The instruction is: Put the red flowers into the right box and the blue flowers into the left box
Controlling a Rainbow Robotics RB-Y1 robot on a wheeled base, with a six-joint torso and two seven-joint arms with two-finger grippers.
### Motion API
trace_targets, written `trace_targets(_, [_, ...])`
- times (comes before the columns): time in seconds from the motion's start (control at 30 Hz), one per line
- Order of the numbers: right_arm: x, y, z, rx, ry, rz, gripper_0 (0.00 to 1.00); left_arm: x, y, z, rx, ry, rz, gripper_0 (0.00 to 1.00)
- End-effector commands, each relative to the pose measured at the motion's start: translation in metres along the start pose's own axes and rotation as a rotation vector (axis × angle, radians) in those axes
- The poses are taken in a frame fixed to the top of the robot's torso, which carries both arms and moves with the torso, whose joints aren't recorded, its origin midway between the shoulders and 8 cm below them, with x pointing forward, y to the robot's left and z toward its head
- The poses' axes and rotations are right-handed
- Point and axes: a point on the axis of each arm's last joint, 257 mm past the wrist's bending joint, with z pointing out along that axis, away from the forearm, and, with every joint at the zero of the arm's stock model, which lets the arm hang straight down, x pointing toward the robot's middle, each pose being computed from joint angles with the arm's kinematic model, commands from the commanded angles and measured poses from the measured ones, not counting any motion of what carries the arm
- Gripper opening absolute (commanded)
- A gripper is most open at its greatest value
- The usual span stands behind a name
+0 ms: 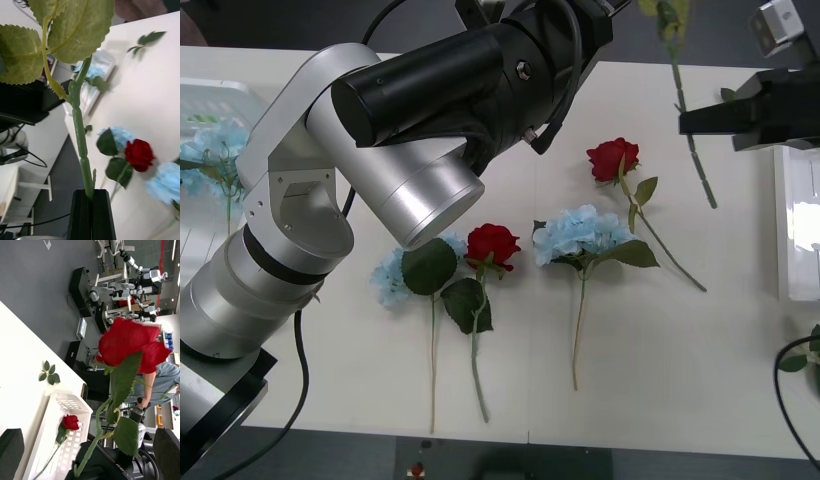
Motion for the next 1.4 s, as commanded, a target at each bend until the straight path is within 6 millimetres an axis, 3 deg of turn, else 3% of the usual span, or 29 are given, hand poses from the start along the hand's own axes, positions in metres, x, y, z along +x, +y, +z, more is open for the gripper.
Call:
trace_targets(0.03, [0.002, -0.016, -0.046, 0.134, -0.003, 0.028, 0.0, -0.021, -0.006, -0.005, 0.01, -0.041, 0.038, 1.0])
trace_targets(0.17, [0.012, -0.047, -0.095, 0.301, -0.02, 0.079, 0.0, -0.052, -0.003, -0.027, 0.013, -0.09, 0.073, 1.0])
trace_targets(0.2, [0.012, -0.047, -0.095, 0.301, -0.02, 0.079, 0.0, -0.052, -0.003, -0.027, 0.013, -0.09, 0.073, 1.0])
trace_targets(0.23, [0.022, -0.065, -0.122, 0.396, -0.023, 0.107, 0.0, -0.064, -0.002, -0.044, 0.013, -0.089, 0.075, 1.0])
trace_targets(0.4, [0.043, -0.109, -0.18, 0.626, -0.043, 0.16, 0.0, -0.082, 0.012, -0.09, -0.016, -0.062, 0.127, 1.0])
trace_targets(0.43, [0.047, -0.121, -0.198, 0.693, -0.059, 0.172, 0.0, -0.083, 0.023, -0.104, -0.038, -0.045, 0.159, 1.0])
trace_targets(0.63, [0.067, -0.157, -0.256, 0.875, -0.094, 0.234, 0.0, -0.076, 0.066, -0.146, -0.124, 0.025, 0.322, 1.0])
trace_targets(0.8, [0.093, -0.188, -0.299, 1.011, -0.098, 0.309, 0.0, -0.058, 0.119, -0.182, -0.227, 0.115, 0.522, 1.0])
trace_targets(1.07, [0.121, -0.22, -0.357, 1.239, -0.076, 0.341, 0.0, -0.031, 0.199, -0.237, -0.4, 0.216, 0.628, 1.0])
trace_targets(1.27, [0.126, -0.239, -0.374, 1.359, -0.052, 0.292, 0.0, -0.022, 0.253, -0.269, -0.575, 0.295, 0.68, 1.0])
trace_targets(1.3, [0.126, -0.241, -0.374, 1.363, -0.055, 0.289, 0.05, -0.022, 0.259, -0.273, -0.6, 0.302, 0.683, 1.0])
trace_targets(1.33, [0.126, -0.242, -0.374, 1.366, -0.058, 0.29, 0.24, -0.022, 0.267, -0.278, -0.64, 0.309, 0.677, 1.0])
trace_targets(1.37, [0.126, -0.242, -0.373, 1.366, -0.057, 0.29, 0.32, -0.022, 0.271, -0.28, -0.656, 0.312, 0.674, 1.0])
trace_targets(1.4, [0.126, -0.242, -0.373, 1.366, -0.059, 0.293, 0.49, -0.022, 0.275, -0.282, -0.681, 0.315, 0.675, 1.0])
